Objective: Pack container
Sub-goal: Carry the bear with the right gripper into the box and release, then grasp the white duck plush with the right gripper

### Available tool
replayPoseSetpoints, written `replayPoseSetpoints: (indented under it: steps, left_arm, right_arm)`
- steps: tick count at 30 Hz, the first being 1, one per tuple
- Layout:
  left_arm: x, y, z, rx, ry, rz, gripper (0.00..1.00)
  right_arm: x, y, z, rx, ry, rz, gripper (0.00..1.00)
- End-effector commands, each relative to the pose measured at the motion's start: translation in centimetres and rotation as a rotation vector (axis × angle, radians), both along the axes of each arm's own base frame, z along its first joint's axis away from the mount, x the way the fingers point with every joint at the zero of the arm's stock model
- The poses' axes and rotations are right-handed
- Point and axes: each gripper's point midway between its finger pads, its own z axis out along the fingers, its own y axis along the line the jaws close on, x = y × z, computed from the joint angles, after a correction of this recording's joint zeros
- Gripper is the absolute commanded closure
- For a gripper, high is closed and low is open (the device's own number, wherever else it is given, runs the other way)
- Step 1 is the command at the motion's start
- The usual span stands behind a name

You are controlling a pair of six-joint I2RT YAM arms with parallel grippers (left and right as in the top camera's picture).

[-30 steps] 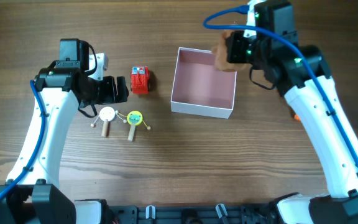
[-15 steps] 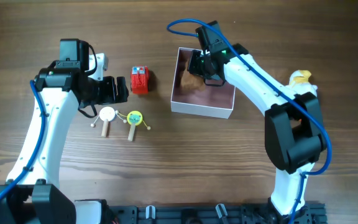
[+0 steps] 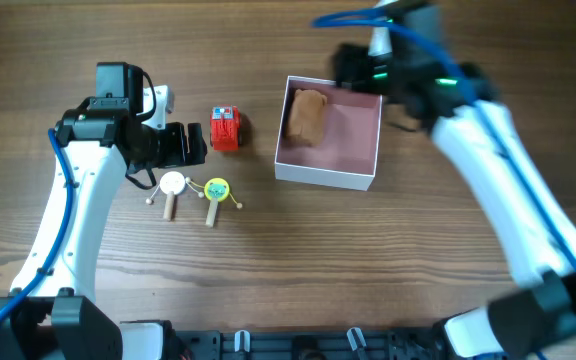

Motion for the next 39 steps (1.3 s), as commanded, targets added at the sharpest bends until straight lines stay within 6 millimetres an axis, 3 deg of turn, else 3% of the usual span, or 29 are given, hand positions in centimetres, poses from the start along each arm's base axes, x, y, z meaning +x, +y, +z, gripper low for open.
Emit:
replayPoseSetpoints:
  steps: [1, 5, 8, 14, 21, 24, 25, 27, 29, 31, 35, 38, 39]
  left_arm:
    - [0.4, 0.2, 0.4, 0.008, -0.013, -0.009, 0.0]
    - [0.4, 0.2, 0.4, 0.008, -0.013, -0.009, 0.0]
    - [0.4, 0.2, 0.4, 0.008, -0.013, -0.009, 0.0]
    - [0.4, 0.2, 0.4, 0.008, -0.013, -0.009, 0.0]
    - [0.4, 0.2, 0.4, 0.008, -0.013, -0.009, 0.0]
    - [0.4, 0.2, 0.4, 0.008, -0.013, -0.009, 0.0]
    - [0.4, 0.2, 0.4, 0.008, -0.013, -0.009, 0.0]
    - [0.4, 0.2, 0.4, 0.008, -0.013, -0.009, 0.0]
    - [0.4, 0.2, 0.4, 0.008, -0.013, -0.009, 0.0]
    - [0.4, 0.2, 0.4, 0.008, -0.013, -0.009, 0.0]
    - [0.4, 0.2, 0.4, 0.008, -0.013, -0.009, 0.0]
    - [0.4, 0.2, 0.4, 0.008, -0.013, -0.009, 0.0]
    - [0.4, 0.2, 0.4, 0.008, -0.013, -0.009, 0.0]
  right_arm:
    - [-0.6, -11.4, 0.8, -0.19, 0.011, -0.314, 0.09]
    - [-2.5, -19.6, -3.9, -0.229, 0.181, -0.493, 0.07]
    - [-4.0, -23.7, -8.5, -0.231, 0.304, -0.578, 0.06]
    - [-4.9, -25.0, -16.3, -0.196, 0.495, -0.49, 0.01]
    - [-4.5, -25.6, -21.2, -0.235, 0.581, -0.467, 0.02]
    - [-4.7, -25.5, -23.0, -0.235, 0.62, -0.461, 0.24]
    - [-4.8, -25.4, -23.4, -0.231, 0.629, -0.459, 0.38]
    - [-5.4, -25.3, -23.3, -0.213, 0.656, -0.491, 0.53]
    - [-5.7, -24.5, -21.9, -0.154, 0.661, -0.562, 0.8]
    - [-4.6, -22.7, -19.3, -0.08, 0.593, -0.534, 0.95]
    - [-2.7, -16.5, -9.9, 0.039, 0.35, -0.373, 0.96]
    - [-3.8, -9.4, -2.7, 0.123, 0.178, -0.247, 0.96]
    - [-4.1, -7.2, -1.5, 0.123, 0.143, -0.191, 0.96]
